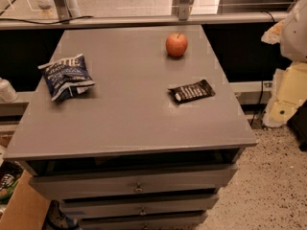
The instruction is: Move apple near blue chip bag
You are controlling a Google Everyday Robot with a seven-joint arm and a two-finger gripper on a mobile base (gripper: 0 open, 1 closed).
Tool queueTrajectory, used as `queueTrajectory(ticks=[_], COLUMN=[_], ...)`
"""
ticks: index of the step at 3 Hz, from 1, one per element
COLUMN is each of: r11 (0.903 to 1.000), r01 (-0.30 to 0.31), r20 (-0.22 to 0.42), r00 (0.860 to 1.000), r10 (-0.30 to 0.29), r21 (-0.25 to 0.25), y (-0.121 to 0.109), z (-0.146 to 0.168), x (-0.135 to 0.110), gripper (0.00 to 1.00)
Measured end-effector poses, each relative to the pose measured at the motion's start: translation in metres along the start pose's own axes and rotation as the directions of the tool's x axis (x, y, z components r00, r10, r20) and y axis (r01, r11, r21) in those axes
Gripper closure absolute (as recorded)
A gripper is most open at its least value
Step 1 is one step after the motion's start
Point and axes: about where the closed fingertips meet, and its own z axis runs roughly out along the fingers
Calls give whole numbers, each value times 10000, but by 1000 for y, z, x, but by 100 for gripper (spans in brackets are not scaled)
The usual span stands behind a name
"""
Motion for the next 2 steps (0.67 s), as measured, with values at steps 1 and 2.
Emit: queueTrajectory(ticks=[1, 2], r11=[10000, 9992], r01=[-2, -190], r20=[45, 326], r00=[10000, 9993], r10=[2, 179], r21=[46, 348], y=[0, -20], z=[-1, 7], x=[-1, -14], gripper=[0, 0])
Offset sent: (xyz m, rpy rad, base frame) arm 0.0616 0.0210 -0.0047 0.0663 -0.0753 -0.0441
